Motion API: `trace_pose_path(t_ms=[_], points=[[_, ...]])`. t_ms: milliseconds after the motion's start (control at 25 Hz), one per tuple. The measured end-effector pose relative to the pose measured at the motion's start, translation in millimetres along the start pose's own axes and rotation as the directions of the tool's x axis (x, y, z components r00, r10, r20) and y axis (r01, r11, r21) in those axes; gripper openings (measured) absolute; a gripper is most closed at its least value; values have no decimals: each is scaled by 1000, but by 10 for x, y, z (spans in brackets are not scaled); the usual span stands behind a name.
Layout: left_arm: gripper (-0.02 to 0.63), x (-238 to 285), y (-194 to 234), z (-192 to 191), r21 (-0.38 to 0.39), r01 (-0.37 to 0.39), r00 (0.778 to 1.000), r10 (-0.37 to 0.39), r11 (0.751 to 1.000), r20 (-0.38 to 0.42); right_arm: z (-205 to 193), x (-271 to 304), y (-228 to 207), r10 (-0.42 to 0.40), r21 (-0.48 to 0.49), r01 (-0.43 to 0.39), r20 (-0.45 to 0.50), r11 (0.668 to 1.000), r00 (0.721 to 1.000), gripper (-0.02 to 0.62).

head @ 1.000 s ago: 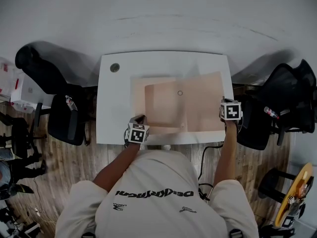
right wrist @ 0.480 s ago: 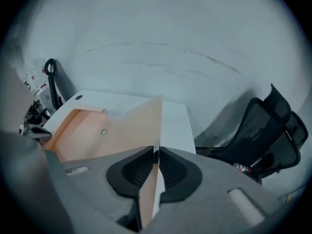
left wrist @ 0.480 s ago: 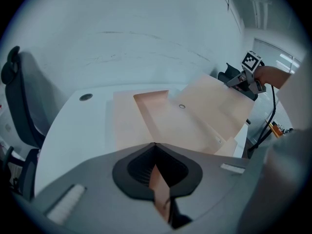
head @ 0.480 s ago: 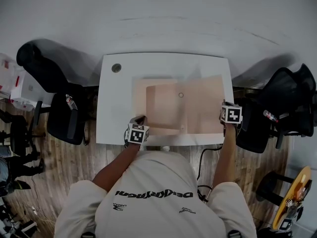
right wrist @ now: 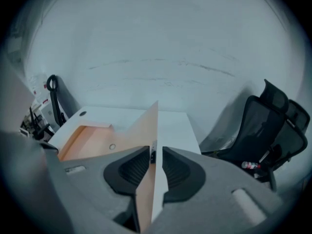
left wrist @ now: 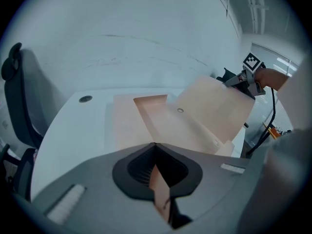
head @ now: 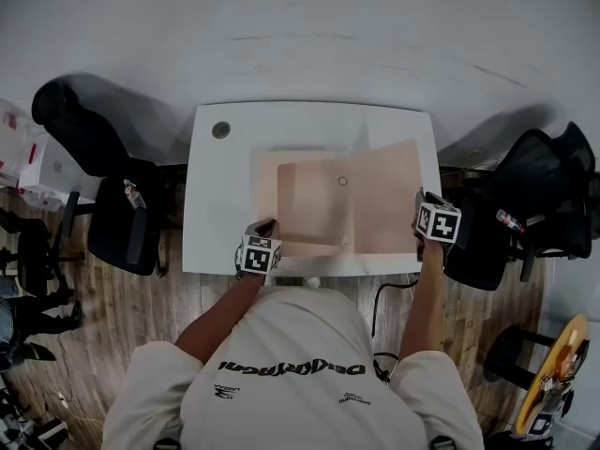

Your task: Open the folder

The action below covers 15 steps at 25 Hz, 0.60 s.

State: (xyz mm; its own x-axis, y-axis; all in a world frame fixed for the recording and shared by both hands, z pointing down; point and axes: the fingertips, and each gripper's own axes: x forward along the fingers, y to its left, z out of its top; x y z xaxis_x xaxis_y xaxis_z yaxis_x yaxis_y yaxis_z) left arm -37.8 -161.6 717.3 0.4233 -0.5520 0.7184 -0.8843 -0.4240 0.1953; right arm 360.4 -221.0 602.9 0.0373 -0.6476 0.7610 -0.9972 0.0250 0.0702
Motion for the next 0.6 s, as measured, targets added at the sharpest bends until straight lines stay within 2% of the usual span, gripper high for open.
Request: trace_pose_path(t_ms=[80,280,600], points=[[-2,-6,0,28,3,4,1000,-4,1000,15,53,-42,53,25,30,-26,28,999,999,85],[-2,-54,-69,70,-4,26,999,-26,1000,31,141,-184,205,54,33,-57,78,998,995,108],[-2,-101,-116,90,-1,40,998,-40,999,52,251,-343,358,63,24,-67,135,997,989,127]])
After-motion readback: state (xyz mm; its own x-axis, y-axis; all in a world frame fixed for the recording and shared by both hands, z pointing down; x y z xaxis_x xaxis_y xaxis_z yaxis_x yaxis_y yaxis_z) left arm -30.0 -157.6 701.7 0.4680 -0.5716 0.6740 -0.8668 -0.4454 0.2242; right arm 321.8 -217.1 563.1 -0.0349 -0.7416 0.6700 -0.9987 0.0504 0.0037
